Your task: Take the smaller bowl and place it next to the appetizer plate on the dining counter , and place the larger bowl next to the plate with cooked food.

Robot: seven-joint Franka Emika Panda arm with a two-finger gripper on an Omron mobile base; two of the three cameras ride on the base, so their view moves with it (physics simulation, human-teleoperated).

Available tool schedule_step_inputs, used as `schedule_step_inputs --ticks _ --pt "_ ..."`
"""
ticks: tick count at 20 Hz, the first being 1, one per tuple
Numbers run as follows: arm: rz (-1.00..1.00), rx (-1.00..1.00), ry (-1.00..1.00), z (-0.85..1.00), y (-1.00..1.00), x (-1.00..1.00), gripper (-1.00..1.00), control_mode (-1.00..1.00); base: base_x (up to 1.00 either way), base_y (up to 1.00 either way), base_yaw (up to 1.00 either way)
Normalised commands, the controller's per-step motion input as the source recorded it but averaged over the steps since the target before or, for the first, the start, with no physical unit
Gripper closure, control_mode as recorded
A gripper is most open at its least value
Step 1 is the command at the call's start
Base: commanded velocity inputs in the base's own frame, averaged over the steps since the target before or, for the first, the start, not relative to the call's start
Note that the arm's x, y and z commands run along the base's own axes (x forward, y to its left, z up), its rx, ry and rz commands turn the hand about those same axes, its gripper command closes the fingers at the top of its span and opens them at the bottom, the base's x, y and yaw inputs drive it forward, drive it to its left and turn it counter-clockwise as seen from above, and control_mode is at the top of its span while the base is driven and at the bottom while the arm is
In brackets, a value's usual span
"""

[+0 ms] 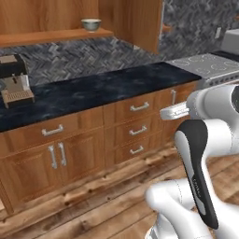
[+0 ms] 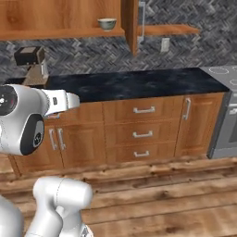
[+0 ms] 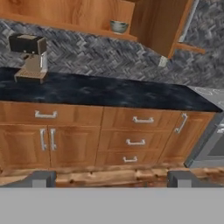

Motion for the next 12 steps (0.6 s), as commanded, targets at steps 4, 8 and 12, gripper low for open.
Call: schedule_step_inputs --ticks 4,8,12 --pt "0.0 0.0 0.0 0.0 0.0 0.0 -1.0 1.0 1.0 0.46 -0.07" --pt "0.0 0.0 0.0 0.0 0.0 0.0 -1.0 1.0 1.0 0.27 -0.06" --pt "0.0 0.0 0.0 0.0 0.0 0.0 -1.0 1.0 1.0 0.18 -0.05"
